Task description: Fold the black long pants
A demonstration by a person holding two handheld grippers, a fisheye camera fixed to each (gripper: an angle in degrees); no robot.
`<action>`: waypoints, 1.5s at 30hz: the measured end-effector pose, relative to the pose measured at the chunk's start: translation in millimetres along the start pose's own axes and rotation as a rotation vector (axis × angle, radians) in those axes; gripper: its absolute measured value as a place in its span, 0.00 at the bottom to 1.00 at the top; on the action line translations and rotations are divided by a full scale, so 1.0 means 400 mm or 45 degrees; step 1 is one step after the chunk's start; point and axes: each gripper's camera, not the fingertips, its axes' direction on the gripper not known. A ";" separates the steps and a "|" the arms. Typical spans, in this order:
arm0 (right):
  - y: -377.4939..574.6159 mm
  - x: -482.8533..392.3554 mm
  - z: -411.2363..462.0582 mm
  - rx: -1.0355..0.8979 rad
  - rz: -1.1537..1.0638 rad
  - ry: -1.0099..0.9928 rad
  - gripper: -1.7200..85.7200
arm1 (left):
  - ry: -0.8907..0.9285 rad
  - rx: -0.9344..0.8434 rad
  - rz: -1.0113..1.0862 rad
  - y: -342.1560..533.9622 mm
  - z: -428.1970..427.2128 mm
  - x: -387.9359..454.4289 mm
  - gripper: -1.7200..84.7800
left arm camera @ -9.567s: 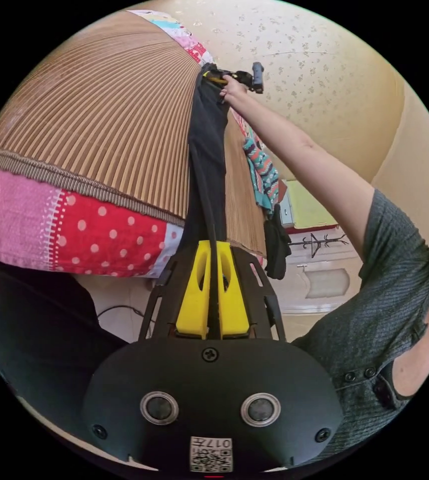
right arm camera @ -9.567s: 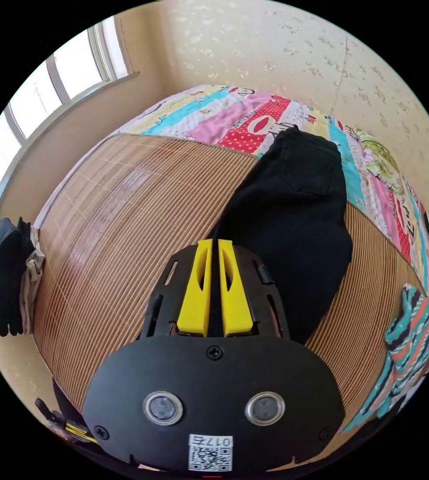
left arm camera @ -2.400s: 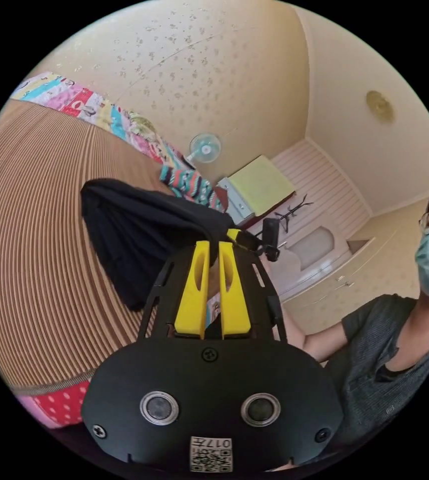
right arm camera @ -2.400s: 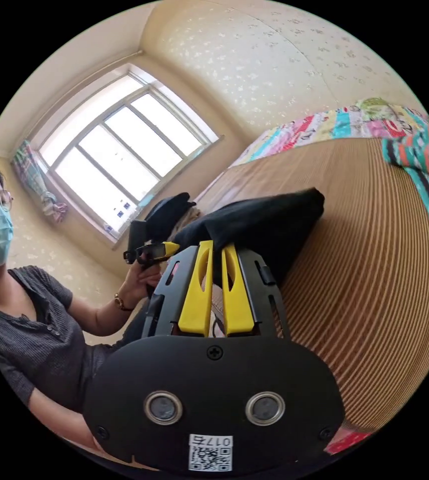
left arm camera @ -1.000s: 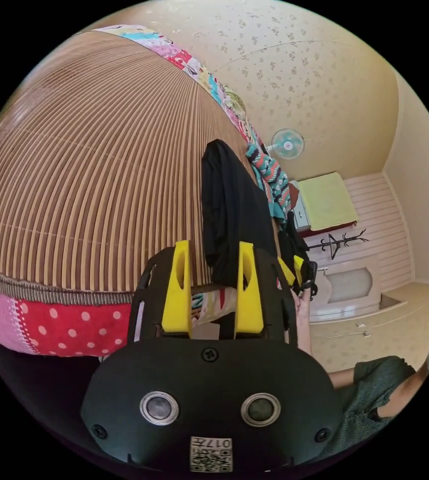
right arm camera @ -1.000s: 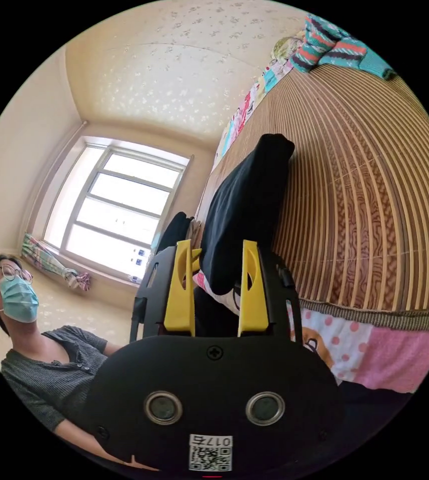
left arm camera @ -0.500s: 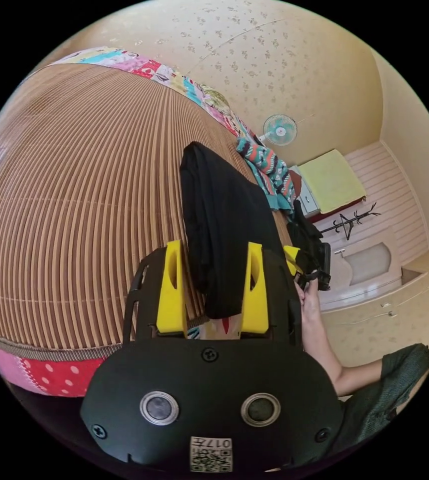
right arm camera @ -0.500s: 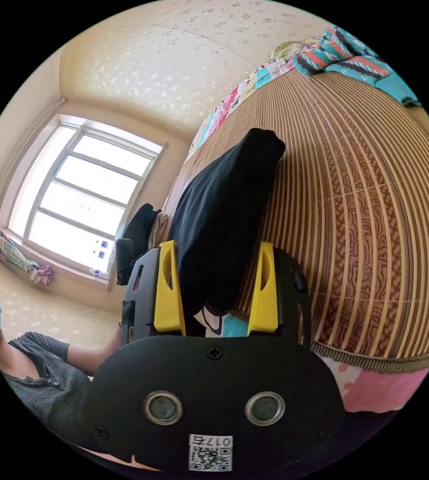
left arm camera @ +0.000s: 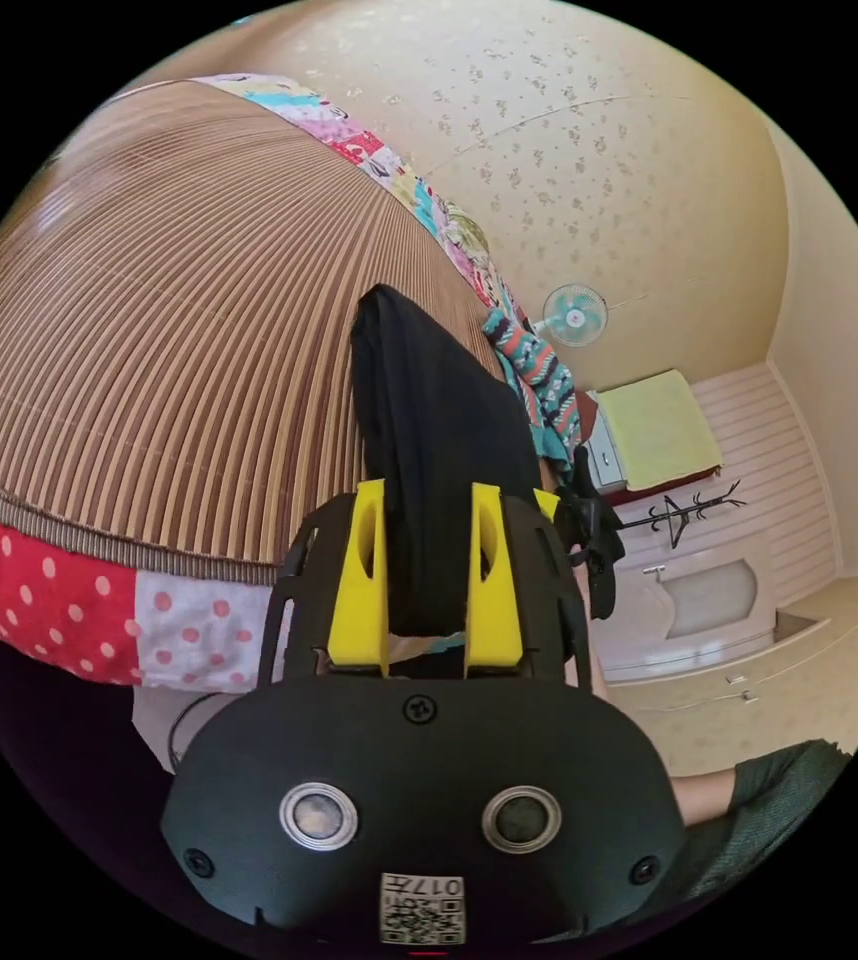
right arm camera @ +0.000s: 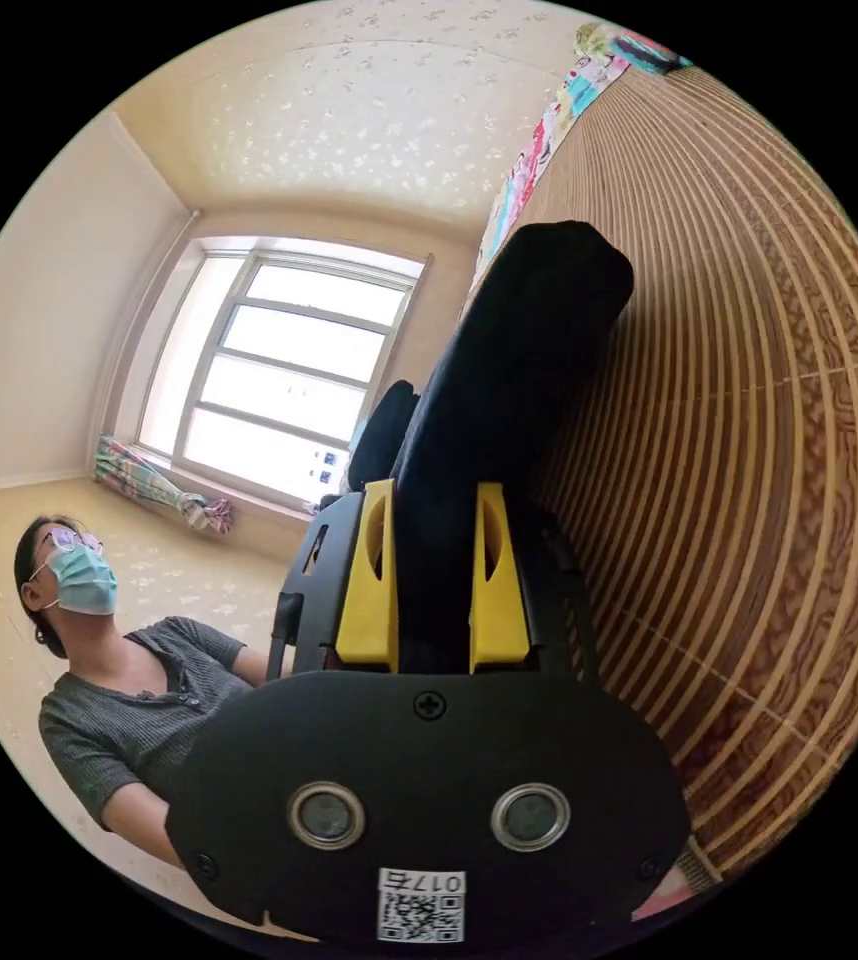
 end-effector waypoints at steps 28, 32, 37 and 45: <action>-0.115 -0.248 1.576 -0.461 -0.347 0.301 0.14 | -0.775 0.337 -0.288 -0.357 -1.123 -0.409 0.16; -0.105 -0.237 1.597 -0.561 -0.336 0.173 0.14 | -0.646 0.560 -0.148 -0.261 -1.136 -0.437 0.16; -0.047 -0.256 1.572 -0.624 -0.342 0.246 0.13 | -0.762 0.722 -0.138 -0.166 -1.115 -0.399 0.17; 0.220 -0.308 1.437 -0.713 -0.701 0.948 0.04 | -0.663 0.984 -0.150 0.286 -0.962 -0.395 0.11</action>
